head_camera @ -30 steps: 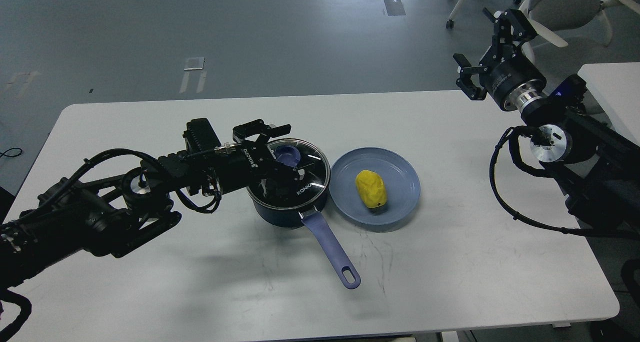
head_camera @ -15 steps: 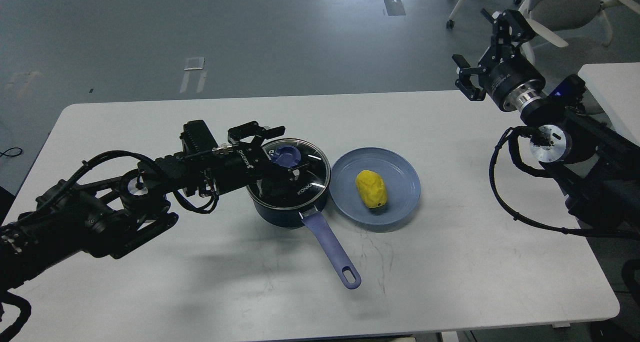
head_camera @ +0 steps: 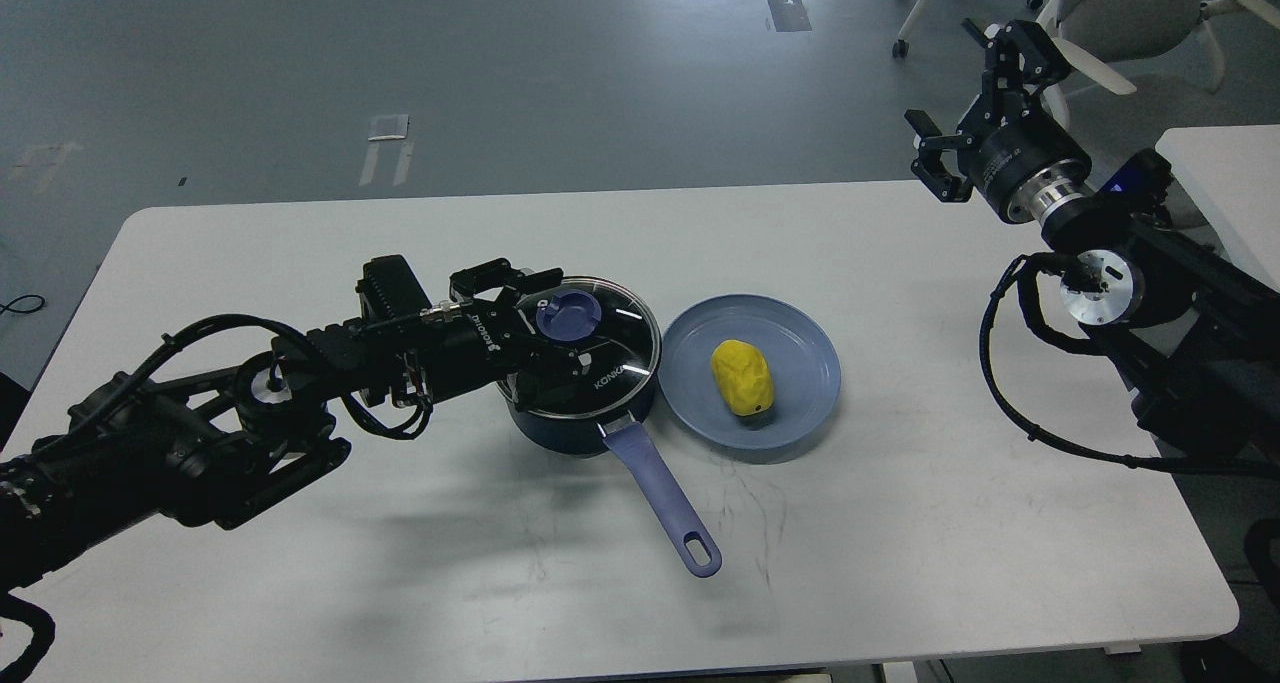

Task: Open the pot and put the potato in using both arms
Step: 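Lower the left gripper and grasp the blue knob of the glass lid, then lift the glass lid off the pot and carry it away from the plate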

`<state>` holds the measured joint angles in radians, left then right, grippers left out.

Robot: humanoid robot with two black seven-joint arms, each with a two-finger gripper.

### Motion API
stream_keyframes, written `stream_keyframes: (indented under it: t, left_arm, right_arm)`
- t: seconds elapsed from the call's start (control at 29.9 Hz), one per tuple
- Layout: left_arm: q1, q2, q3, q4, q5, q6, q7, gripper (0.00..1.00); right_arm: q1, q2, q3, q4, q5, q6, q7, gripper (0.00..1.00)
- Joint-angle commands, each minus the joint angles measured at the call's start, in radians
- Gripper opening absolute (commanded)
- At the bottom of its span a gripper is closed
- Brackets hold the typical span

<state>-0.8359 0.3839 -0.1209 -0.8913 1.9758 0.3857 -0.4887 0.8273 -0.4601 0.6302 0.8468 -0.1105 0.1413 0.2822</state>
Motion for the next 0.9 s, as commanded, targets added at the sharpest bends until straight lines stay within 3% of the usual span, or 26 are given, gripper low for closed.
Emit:
stream_keyframes:
  t: [0.0,0.2,0.37,0.87]
  left_arm:
    - [0.009,0.004,0.015,0.0,-0.002,-0.001,0.0,0.82]
    - [0.009,0.004,0.015,0.0,-0.008,0.001,0.0,0.74]
    - [0.009,0.009,0.015,0.005,-0.008,0.001,0.0,0.56]
    - [-0.002,0.084,0.009,-0.037,-0.045,0.013,0.0,0.54]
  right_arm:
    - [0.0,0.0,-0.003,0.0,0.0,0.0,0.0,1.0]
    - [-0.002,0.0,-0.003,-0.002,-0.002,0.0,0.0,1.0]
    - [-0.002,0.0,-0.004,-0.003,-0.002,0.0,0.0,1.0]
    - [-0.004,0.001,-0.006,-0.003,-0.003,0.0,0.0,1.0]
